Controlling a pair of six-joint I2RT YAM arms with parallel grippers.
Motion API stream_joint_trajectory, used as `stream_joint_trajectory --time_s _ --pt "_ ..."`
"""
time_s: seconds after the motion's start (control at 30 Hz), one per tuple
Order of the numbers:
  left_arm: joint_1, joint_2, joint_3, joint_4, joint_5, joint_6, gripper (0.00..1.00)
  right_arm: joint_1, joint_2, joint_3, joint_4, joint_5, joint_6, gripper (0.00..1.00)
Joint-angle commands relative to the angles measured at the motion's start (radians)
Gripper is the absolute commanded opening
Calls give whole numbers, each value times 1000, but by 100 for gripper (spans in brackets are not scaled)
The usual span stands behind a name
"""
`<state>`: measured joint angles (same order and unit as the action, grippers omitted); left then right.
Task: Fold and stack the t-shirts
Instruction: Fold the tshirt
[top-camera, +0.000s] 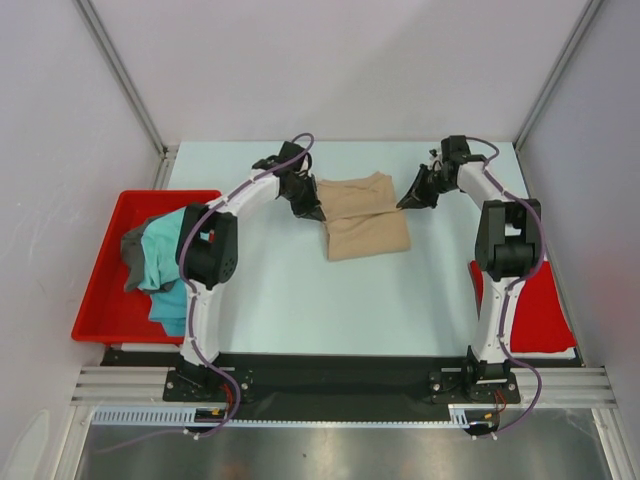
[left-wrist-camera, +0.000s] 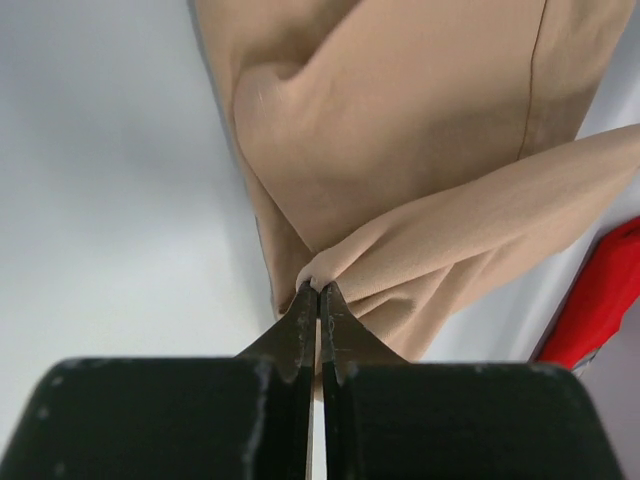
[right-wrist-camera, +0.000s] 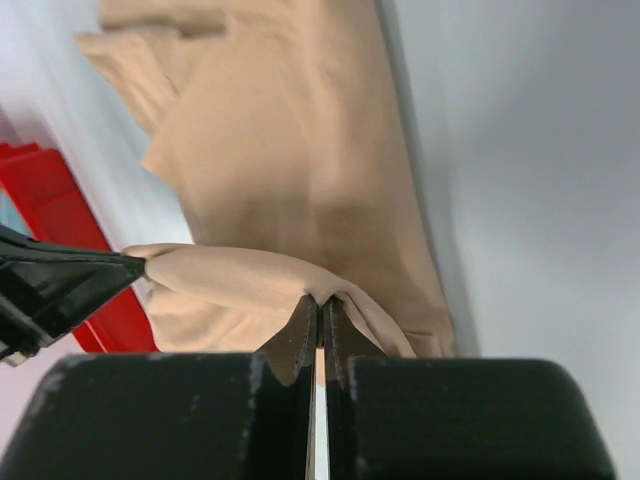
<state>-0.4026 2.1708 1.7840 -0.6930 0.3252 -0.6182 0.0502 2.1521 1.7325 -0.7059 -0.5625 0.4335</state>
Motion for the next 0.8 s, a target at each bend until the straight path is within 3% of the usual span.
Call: stream_joint_trajectory --time_s 0.0,0.4,0.77 --pt "30 9 83 -13 -11 11 0 -9 8 90 104 -57 39 0" --pt "93 103 276 -16 12 -29 0 -9 169 337 172 -129 129 0" --pt "107 184 354 24 44 -74 0 -12 255 401 270 -166 185 0"
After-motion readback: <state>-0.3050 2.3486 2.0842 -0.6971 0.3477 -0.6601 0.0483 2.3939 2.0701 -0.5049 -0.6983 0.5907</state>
